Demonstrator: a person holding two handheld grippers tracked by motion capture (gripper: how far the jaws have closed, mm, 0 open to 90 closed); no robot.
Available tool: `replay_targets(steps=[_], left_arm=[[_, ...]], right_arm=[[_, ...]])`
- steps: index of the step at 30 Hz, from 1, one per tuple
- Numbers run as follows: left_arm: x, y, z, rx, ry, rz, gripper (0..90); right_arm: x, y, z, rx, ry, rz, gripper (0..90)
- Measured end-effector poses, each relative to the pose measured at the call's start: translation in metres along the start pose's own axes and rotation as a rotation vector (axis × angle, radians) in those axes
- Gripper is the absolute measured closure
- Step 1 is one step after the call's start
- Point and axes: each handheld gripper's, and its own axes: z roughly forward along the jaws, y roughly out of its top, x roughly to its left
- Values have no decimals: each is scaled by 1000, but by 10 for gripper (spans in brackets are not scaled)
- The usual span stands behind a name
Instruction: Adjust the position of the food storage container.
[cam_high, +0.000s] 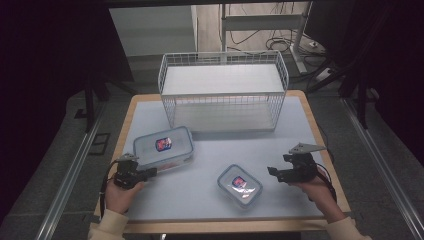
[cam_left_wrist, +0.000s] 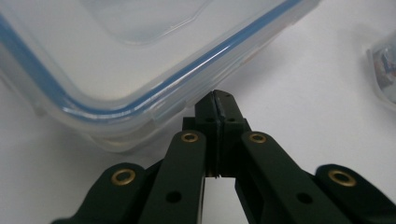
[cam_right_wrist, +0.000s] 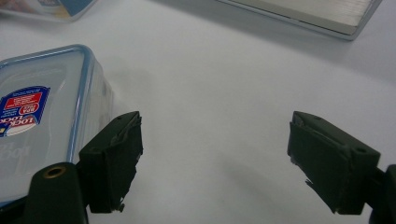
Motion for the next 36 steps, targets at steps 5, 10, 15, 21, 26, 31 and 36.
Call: replay_targets(steps=[5,10,15,21,26,31,36], left_arm=[[3,-2,-16,-18,1,-9,900],[12,-4,-48,-101,4,-36,900],[37,7,-66,-134,83,-83,900],[74,28,-46,-107,159,-120,900],[90,37,-28,-55,144,-139,900],[92,42,-16,-19,117,-140,900],[91,44,-8,-1,90,-136,900]], right_arm=[[0,-1,1,3,0,3,179],[-2,-1,-1,-1,-2,9,180],[-3,0,0,-2,-5,12,180],[-2,2,1,-1,-6,10,180],[-6,0,0,0,-16,22,180],[-8,-1,-2,-3,-27,31,181],[-8,-1,-3,-8,-27,29,181]])
